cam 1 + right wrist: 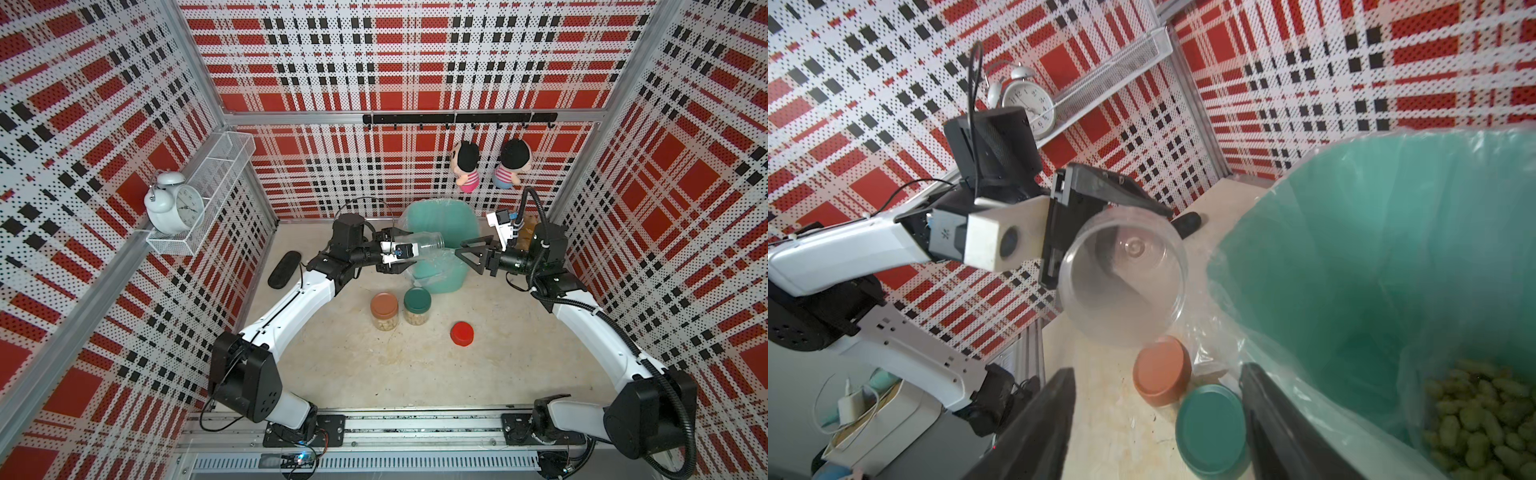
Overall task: Empty moldy peanuts from jars
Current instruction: Place the jar at the center of the board.
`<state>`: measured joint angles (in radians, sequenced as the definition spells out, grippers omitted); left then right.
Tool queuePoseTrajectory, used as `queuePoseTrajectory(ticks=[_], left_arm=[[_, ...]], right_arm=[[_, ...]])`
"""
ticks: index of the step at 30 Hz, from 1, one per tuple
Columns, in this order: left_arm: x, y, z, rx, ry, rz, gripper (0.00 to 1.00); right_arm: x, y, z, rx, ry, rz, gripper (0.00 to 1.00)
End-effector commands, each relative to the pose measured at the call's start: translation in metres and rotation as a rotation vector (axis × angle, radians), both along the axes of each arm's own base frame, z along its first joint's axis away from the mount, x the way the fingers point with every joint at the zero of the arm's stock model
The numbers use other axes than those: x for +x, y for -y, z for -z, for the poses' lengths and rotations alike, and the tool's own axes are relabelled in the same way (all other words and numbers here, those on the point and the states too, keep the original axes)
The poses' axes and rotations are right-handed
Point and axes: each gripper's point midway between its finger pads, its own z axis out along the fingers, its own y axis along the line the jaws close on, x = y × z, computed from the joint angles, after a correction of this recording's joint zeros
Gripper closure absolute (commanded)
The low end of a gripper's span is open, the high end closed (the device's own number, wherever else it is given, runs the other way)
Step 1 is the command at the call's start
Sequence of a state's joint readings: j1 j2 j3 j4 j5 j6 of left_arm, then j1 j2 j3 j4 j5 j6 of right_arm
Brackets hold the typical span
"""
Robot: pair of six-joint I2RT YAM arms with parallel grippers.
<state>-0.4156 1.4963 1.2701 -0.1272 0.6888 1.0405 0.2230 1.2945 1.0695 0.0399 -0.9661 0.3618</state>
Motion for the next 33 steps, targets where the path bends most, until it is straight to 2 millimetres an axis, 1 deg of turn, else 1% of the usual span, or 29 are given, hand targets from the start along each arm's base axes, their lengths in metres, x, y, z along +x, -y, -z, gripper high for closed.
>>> queuePoseTrajectory(ticks=[1,5,7,9,14,21,25,28,31,33], left_arm=[[-0.009,0.004,-0.014,-0.046,0.026,0.042,1.0],[-0.011,0.006,-0.011,-0.04,0.02,0.049,1.0],[-0.012,0.007,-0.009,-0.038,0.016,0.051,1.0],[-0.013,0.008,-0.008,-0.036,0.014,0.057,1.0],[-0.015,0.012,0.0,-0.016,-0.003,0.069,1.0],[-0.017,0.021,0.016,0.046,-0.022,0.075,1.0],[-0.017,0.023,0.017,0.05,-0.02,0.073,1.0],[-0.015,0.021,0.017,0.05,-0.016,0.063,1.0],[-0.013,0.019,0.015,0.039,-0.014,0.049,1.0],[-0.011,0.017,0.014,0.028,-0.011,0.042,1.0]], right_arm=[[-0.003,-0.013,0.006,-0.045,0.009,-0.033,0.34],[0.003,-0.015,0.003,-0.022,0.006,-0.013,0.36],[0.005,-0.016,0.002,-0.015,0.003,-0.009,0.39],[0.008,-0.018,0.004,-0.019,-0.007,-0.006,0.45],[0.011,-0.021,0.006,-0.017,-0.024,-0.013,0.5],[0.013,-0.026,0.005,-0.028,-0.038,-0.024,0.62],[0.011,-0.027,0.006,-0.032,-0.049,-0.031,0.68],[0.01,-0.026,0.005,-0.039,-0.05,-0.033,0.75],[0.007,-0.025,0.005,-0.054,-0.048,-0.029,0.84],[0.006,-0.024,0.006,-0.064,-0.049,-0.024,0.88]])
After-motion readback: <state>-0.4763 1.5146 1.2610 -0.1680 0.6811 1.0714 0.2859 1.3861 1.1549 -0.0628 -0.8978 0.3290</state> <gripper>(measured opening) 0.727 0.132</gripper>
